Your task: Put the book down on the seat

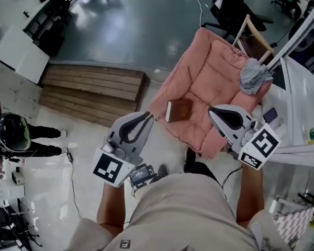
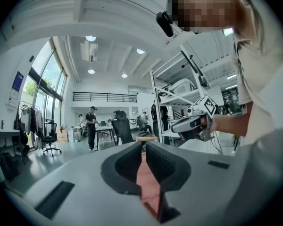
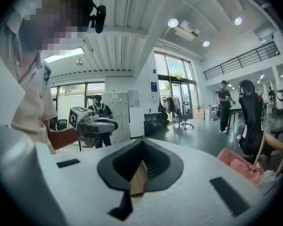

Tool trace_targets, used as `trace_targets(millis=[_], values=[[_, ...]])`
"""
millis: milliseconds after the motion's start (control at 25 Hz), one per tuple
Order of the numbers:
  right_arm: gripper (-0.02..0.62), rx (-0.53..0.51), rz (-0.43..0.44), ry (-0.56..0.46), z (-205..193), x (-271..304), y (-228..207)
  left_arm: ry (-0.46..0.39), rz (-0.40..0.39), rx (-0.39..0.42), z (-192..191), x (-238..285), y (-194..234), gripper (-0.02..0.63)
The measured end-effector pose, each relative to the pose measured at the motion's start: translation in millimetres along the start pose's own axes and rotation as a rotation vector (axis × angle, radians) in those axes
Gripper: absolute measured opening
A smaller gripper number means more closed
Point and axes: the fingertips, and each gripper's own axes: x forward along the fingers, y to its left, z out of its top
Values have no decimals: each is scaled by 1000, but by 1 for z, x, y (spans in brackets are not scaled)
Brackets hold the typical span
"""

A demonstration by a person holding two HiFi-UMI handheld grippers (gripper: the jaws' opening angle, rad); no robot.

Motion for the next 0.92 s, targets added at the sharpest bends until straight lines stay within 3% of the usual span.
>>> trace_targets(millis=[240, 520, 640, 920], values=[[-11, -83, -18, -28, 30, -31, 37, -38, -16, 54, 27, -30, -30, 31], [-11, -97, -35, -25, 51, -47, 67, -55, -16, 49, 47, -64, -37, 29], [-11, -89, -40, -23, 18, -34, 50, -47, -21, 48, 13, -48, -27, 29], [-11, -85, -21, -66, -129, 18, -26, -23, -11, 88, -136, 31, -3, 29]])
